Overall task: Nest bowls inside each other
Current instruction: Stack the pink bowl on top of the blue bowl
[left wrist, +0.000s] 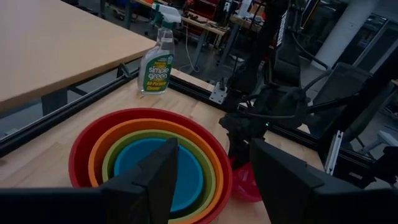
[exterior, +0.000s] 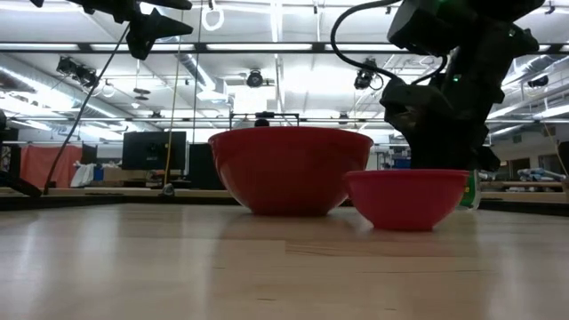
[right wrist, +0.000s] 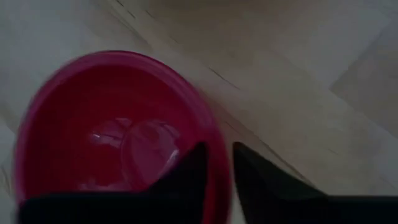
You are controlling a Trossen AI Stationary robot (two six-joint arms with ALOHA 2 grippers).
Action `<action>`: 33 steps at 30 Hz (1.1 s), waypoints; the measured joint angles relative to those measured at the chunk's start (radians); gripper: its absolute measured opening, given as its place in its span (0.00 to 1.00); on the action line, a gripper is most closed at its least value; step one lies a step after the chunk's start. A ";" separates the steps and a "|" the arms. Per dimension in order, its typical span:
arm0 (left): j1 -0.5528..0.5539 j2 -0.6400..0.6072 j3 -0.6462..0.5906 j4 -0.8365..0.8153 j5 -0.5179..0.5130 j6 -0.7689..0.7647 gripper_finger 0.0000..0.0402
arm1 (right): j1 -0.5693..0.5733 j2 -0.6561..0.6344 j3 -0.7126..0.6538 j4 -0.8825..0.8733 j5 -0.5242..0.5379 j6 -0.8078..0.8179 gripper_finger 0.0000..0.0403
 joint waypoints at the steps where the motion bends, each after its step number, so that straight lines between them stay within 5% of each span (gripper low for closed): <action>1: 0.000 0.000 0.000 0.000 0.000 0.000 0.51 | -0.001 0.000 0.000 0.001 0.000 0.005 0.18; 4: 0.000 0.000 0.001 0.000 0.000 -0.001 0.51 | -0.008 0.000 0.001 0.008 -0.010 0.008 0.05; 20: 0.000 0.000 0.001 0.081 0.000 -0.023 0.51 | -0.047 0.000 0.063 0.208 -0.142 -0.157 0.04; 33: 0.000 -0.001 0.001 0.185 0.000 -0.027 0.51 | -0.161 0.000 0.285 0.276 -0.215 -0.356 0.04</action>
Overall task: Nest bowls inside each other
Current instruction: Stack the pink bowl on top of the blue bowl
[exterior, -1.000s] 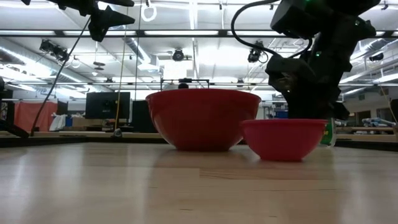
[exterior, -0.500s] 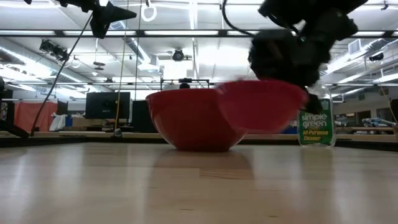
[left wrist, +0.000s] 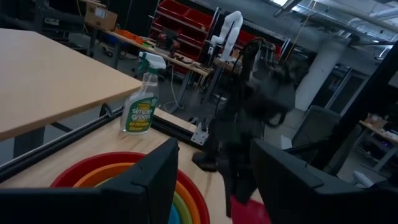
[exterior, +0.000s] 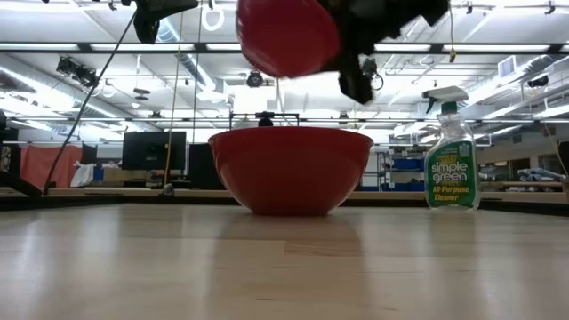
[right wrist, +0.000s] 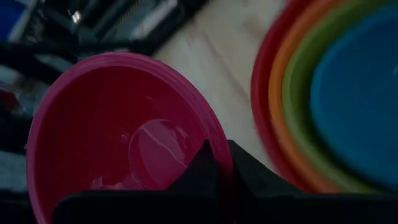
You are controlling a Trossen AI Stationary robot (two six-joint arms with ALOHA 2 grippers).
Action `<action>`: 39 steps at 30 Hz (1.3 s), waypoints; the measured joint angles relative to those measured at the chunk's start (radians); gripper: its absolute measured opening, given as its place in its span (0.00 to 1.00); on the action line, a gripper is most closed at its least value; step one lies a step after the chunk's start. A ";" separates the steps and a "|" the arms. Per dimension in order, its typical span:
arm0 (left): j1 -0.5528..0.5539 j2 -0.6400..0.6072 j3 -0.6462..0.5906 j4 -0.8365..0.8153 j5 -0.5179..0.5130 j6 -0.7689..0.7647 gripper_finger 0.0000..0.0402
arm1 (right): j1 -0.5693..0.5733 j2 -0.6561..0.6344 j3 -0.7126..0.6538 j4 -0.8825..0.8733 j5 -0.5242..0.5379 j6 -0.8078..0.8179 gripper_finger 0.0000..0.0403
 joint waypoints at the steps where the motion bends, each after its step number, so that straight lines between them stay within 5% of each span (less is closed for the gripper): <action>1: 0.000 0.000 0.000 0.000 0.000 0.000 0.51 | -0.015 0.000 0.022 -0.007 -0.001 -0.012 0.04; 15: 0.000 0.002 0.000 -0.001 -0.030 -0.016 0.51 | -0.235 0.000 0.151 -0.131 0.036 -0.073 0.05; 29: 0.061 0.002 0.000 -0.016 -0.048 -0.019 0.51 | -0.265 0.004 0.168 -0.307 0.144 -0.097 0.05; 39: 0.109 0.002 0.000 -0.020 -0.047 -0.023 0.51 | -0.273 0.253 0.345 -0.439 0.192 -0.233 0.06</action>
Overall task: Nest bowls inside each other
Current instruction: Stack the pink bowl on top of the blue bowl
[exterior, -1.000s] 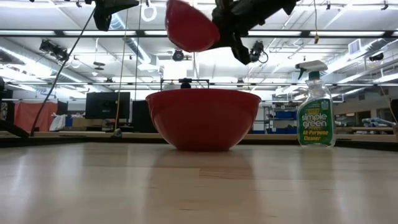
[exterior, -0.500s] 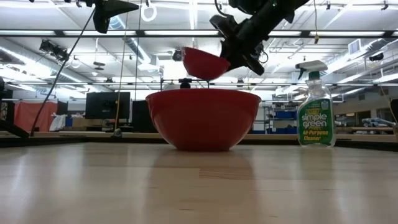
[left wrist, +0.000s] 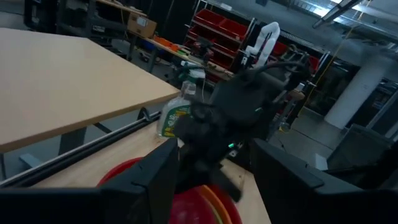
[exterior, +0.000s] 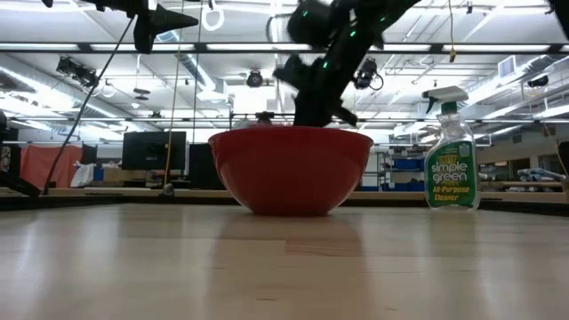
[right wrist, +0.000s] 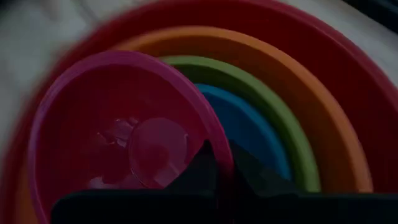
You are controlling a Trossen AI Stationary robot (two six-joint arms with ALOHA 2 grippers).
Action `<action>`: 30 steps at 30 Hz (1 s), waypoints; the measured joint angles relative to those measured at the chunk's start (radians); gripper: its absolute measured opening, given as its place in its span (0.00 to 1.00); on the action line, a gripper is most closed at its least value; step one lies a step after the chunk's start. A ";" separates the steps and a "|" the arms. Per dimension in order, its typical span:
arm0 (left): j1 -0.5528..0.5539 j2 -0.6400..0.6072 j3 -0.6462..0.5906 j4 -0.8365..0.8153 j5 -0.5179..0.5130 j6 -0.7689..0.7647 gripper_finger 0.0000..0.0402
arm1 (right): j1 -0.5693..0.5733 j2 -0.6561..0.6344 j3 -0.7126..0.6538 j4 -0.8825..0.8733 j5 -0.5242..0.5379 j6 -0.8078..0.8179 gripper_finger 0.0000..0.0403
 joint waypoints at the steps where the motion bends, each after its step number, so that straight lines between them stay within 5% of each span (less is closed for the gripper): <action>1: 0.000 0.000 0.000 -0.002 0.000 -0.003 0.51 | -0.003 0.029 0.022 -0.022 0.015 -0.013 0.06; 11: 0.000 0.000 0.000 -0.010 0.003 -0.025 0.51 | 0.011 0.131 0.133 -0.194 0.154 -0.104 0.06; 30: -0.003 0.000 0.000 -0.028 0.077 -0.033 0.51 | -0.007 0.207 0.131 -0.129 -0.038 -0.175 0.09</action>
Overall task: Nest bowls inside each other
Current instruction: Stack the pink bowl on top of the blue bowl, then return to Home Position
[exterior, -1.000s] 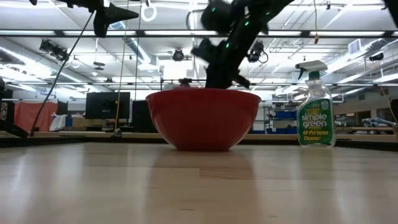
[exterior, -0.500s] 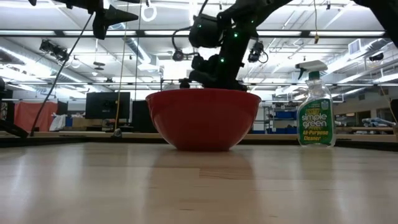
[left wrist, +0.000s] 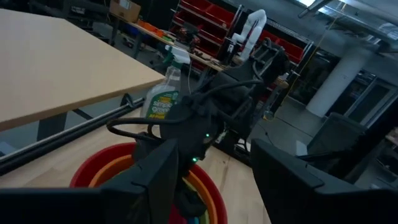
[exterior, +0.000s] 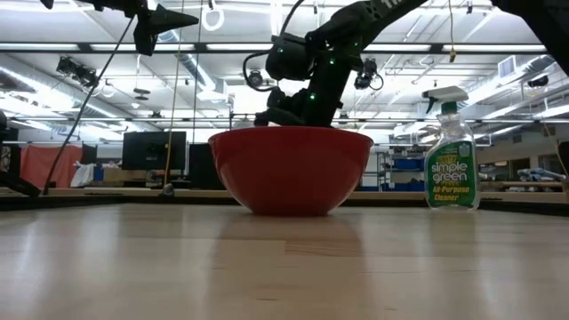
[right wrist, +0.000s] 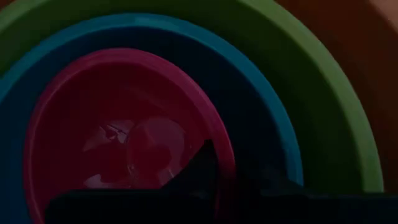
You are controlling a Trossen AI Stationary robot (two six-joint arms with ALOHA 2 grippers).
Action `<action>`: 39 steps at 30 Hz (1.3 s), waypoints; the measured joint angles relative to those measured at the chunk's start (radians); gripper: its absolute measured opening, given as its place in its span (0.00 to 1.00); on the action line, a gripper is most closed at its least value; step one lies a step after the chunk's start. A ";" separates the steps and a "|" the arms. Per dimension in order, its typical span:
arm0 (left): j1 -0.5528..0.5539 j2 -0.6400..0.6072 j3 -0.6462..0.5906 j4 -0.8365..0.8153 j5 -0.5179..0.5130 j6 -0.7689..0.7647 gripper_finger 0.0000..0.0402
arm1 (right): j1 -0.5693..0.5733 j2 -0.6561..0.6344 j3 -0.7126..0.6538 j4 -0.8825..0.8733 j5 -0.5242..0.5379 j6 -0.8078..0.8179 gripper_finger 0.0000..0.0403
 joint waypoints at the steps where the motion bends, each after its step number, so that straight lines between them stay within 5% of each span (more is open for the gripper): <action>1: 0.000 0.000 0.000 -0.001 0.003 0.000 0.51 | -0.002 0.000 0.000 -0.001 -0.005 -0.002 0.09; 20: 0.000 0.000 0.000 -0.034 0.006 -0.015 0.51 | -0.029 -0.026 -0.001 -0.089 -0.103 0.047 0.53; 27: 0.000 0.000 0.000 -0.045 0.006 -0.016 0.51 | -0.057 -0.088 -0.001 -0.121 -0.107 0.090 0.57; 39: -0.013 -0.054 -0.001 -0.096 -0.022 0.099 0.51 | -0.045 -0.382 -0.101 0.001 -0.034 0.065 0.54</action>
